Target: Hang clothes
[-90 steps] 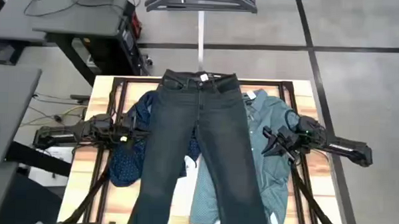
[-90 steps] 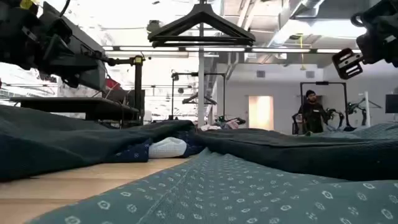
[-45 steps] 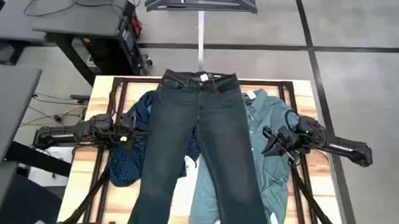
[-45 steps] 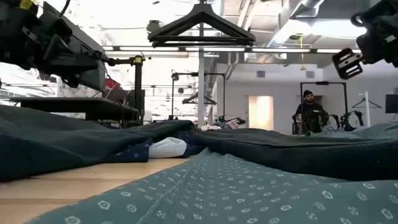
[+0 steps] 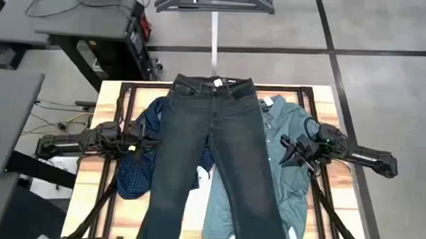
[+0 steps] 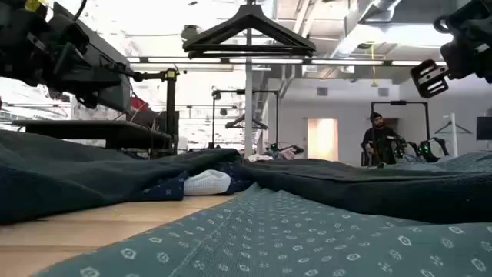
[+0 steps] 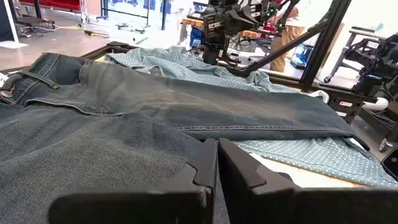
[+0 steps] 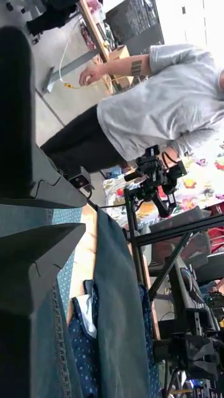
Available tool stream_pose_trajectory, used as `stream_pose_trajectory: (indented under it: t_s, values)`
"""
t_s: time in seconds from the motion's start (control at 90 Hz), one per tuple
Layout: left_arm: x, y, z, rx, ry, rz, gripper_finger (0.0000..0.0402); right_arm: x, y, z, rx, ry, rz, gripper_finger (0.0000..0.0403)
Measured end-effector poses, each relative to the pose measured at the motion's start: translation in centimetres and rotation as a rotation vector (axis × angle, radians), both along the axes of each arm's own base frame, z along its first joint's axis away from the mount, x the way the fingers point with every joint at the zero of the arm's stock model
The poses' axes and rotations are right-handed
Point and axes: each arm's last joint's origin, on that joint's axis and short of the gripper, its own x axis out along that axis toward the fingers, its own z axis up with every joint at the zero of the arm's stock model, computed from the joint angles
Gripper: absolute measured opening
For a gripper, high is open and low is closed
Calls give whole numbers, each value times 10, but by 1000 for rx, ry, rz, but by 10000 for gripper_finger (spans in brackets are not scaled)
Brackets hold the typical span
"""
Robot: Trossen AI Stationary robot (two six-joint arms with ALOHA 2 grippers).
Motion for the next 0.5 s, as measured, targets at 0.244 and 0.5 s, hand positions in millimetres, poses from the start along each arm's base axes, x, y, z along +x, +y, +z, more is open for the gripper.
stream_pose_trajectory:
  t_s: [0.244,0.5]
  values:
    - [0,0,0,-16,-1,1,0,0,0,0,0,0,0,40]
    - [0,1,3,-18,-35,42,0,0,0,0,0,0,0,40]
